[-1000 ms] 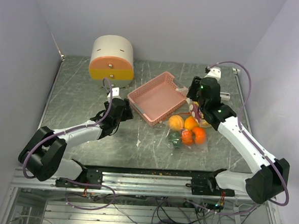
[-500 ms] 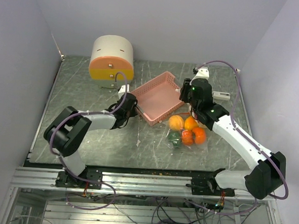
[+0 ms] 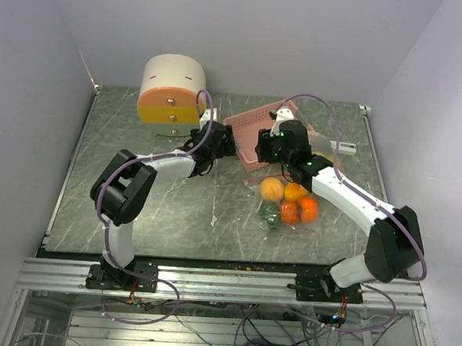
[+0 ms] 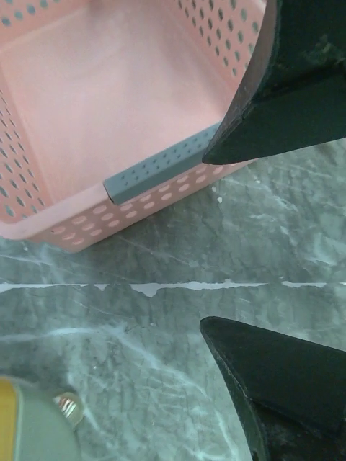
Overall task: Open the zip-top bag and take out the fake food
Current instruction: Move the bin to the center of the board.
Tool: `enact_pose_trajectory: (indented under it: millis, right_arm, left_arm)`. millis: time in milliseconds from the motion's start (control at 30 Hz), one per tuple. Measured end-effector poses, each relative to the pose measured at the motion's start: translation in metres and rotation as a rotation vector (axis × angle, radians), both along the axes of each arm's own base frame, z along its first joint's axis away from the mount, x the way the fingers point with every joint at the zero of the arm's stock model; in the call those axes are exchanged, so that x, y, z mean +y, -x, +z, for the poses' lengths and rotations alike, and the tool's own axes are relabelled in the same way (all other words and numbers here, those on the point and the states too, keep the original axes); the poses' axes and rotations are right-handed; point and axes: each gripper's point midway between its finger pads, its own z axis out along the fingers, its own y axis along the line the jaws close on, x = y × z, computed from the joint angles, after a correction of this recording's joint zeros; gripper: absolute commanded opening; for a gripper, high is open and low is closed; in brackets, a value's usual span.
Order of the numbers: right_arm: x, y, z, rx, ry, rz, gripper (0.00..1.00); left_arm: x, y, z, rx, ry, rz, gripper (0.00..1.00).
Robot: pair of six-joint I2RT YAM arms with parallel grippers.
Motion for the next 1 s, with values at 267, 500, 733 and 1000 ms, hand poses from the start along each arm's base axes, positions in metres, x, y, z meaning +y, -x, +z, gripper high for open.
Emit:
enact_pose_trajectory:
  millis: [267, 500, 733, 1000]
  right_arm:
    - [0.009, -0.007, -0.047, 0.091, 0.079, 0.050, 0.49]
    - [0.010, -0.005, -0.085, 0.176, 0.154, 0.063, 0.07]
    - [0.022, -0.002, -0.097, 0.204, 0.137, 0.074, 0.05]
    - [0.047, -0.023, -0.139, 0.277, 0.139, 0.075, 0.07]
  left_arm:
    - [0.048, 0.047, 0.042, -0.045, 0.020, 0.042, 0.95]
    - [0.090, 0.103, 0.033, -0.017, 0.036, 0.095, 0.84]
    - [0.115, 0.122, 0.049, -0.054, 0.040, 0.152, 0.78]
    - [0.140, 0.142, 0.053, -0.101, 0.046, 0.212, 0.77]
